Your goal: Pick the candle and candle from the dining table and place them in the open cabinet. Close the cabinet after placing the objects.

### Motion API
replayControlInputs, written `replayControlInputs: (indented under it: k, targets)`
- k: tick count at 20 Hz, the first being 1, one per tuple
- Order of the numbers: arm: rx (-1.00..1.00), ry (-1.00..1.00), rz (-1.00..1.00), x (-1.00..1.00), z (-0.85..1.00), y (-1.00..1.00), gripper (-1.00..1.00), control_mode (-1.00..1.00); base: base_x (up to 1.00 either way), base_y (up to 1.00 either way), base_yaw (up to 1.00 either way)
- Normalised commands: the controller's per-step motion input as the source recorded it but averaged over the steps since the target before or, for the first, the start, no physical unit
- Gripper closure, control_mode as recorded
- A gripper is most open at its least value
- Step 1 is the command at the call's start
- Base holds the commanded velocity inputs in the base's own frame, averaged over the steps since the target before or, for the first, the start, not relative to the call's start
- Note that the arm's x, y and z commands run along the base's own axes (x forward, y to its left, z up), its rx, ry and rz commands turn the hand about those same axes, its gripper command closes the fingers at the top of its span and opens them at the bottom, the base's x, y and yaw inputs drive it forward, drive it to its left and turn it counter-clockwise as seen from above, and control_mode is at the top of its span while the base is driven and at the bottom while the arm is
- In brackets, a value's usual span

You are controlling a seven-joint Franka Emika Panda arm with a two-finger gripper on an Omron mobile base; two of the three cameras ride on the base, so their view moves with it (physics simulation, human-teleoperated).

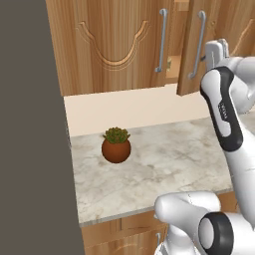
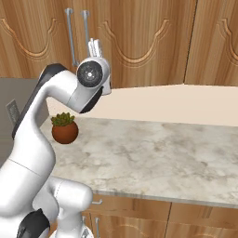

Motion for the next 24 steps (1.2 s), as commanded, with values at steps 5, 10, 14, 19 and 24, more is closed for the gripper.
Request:
replayControlInputs:
  k: [5, 10, 14, 19, 24]
  targets:
    - [0.08, 0.00, 0.00, 0.75, -0.16, 0.07, -1.00, -1.00, 0.00, 0.00, 0.00]
    - [0.06, 0.00, 0.00, 0.74, -0.17, 0.02, -1.00, -1.00, 0.00, 0.00, 0.00]
    - [0.03, 0.00, 0.00, 0.66, -0.18, 0.00, -1.00, -1.00, 0.00, 0.00, 0.00]
    - [0.00, 0.00, -0.01, 0.42, -0.22, 0.00, -1.00, -1.00, 0.00, 0.00, 0.00]
    - [0.00, 0.00, -0.02, 0.35, -0.23, 0.00, -1.00, -1.00, 0.00, 0.00, 0.00]
